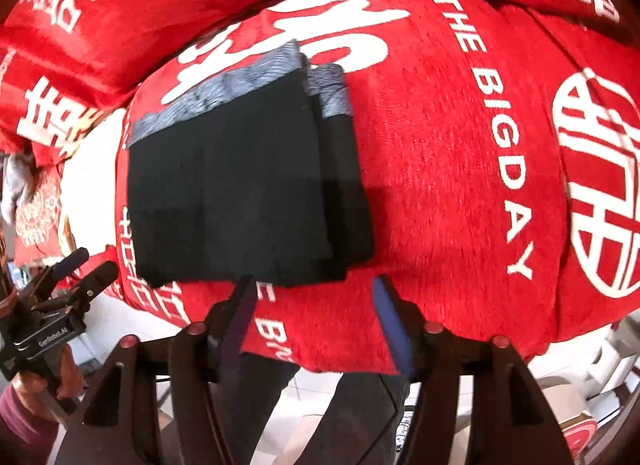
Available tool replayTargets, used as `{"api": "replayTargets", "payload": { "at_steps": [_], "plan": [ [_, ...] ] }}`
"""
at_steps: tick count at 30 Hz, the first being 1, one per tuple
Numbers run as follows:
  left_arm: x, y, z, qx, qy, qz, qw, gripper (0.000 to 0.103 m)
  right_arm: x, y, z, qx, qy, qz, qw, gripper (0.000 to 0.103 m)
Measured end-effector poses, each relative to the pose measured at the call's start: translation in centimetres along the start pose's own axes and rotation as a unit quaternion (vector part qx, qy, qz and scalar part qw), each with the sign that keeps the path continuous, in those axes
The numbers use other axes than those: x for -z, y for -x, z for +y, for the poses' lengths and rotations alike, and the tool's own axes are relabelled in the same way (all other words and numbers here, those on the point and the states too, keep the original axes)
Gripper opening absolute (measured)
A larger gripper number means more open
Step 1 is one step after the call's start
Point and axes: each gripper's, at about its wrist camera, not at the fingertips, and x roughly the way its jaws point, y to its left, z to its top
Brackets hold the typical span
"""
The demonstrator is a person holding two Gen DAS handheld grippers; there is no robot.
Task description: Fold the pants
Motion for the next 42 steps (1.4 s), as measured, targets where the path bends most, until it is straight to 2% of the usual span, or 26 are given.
{"api": "replayTargets", "payload": {
  "at_steps": [4, 5, 6, 7, 12, 14, 20, 24, 30, 42],
  "plan": [
    [0.2, 1.9, -1.3, -0.008, 0.032, -0.010, 0.9994, 0.095, 0.5, 1.8, 1.6, 0.014, 0.039, -0.005, 0.999, 0.079],
    [0.3, 2.4, -1.6, -0.011, 0.041, -0.014, 0.9990, 0.095, 0.6, 2.3, 1.9, 0.018, 0.051, -0.005, 0.999, 0.080],
    [0.4, 2.8, -1.8, -0.013, 0.046, -0.016, 0.9987, 0.102, 0.7, 2.7, 2.1, 0.019, 0.062, -0.003, 0.998, 0.080],
    [0.5, 3.1, -2.0, -0.017, 0.051, -0.017, 0.9984, 0.102, 0.9, 3.1, 2.1, 0.020, 0.073, -0.001, 0.997, 0.080],
    [1.3, 5.0, -2.5, -0.018, 0.065, -0.011, 0.9977, 0.102, 1.4, 5.3, 1.9, 0.033, 0.092, -0.012, 0.995, 0.088],
    [1.5, 5.9, -2.5, -0.020, 0.065, -0.016, 0.9975, 0.102, 1.6, 5.9, 2.1, 0.032, 0.087, -0.023, 0.995, 0.103],
    [1.5, 6.6, -1.9, -0.020, 0.041, -0.020, 0.9988, 0.102, 1.8, 5.9, 4.0, 0.044, 0.071, -0.045, 0.996, 0.103],
    [1.9, 7.5, -1.1, -0.044, 0.037, -0.036, 0.9977, 0.102, 2.4, 6.0, 5.3, 0.062, 0.055, -0.055, 0.995, 0.103],
    [2.4, 8.2, 0.2, -0.041, 0.042, -0.045, 0.9972, 0.102, 3.3, 6.8, 6.7, 0.092, 0.031, -0.071, 0.993, 0.103],
    [3.1, 8.4, 0.9, -0.024, 0.052, -0.040, 0.9976, 0.102, 4.3, 7.4, 9.4, 0.124, 0.038, -0.081, 0.988, 0.103]
  ]
}}
